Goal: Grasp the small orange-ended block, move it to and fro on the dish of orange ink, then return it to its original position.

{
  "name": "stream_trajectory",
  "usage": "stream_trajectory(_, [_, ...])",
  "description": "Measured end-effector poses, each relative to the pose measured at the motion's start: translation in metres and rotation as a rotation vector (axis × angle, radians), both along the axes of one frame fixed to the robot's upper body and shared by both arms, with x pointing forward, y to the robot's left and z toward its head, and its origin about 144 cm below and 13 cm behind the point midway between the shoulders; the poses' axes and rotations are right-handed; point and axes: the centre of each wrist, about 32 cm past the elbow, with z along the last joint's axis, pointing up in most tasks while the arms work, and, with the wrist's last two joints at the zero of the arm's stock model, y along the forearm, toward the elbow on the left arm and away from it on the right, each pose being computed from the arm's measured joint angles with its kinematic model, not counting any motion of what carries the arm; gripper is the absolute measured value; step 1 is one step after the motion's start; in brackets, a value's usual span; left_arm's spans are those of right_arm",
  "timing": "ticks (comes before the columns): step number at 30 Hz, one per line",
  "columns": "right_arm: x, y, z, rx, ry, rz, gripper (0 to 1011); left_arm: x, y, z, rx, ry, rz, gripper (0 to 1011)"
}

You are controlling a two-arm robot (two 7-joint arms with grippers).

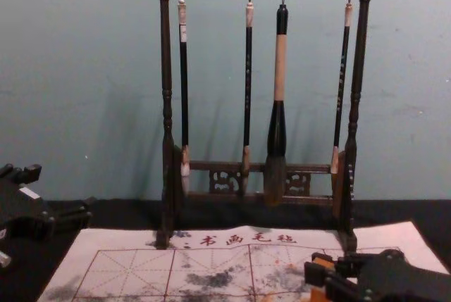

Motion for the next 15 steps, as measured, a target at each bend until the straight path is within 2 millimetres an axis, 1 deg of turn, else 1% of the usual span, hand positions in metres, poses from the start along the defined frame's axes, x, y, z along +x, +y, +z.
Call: stream_trajectory(15, [-0.012, -0.008, 0.003, -0.007, 0.0, 0.0, 87, 0.0, 0.0, 0.0, 0.0, 0.0, 0.0, 1001])
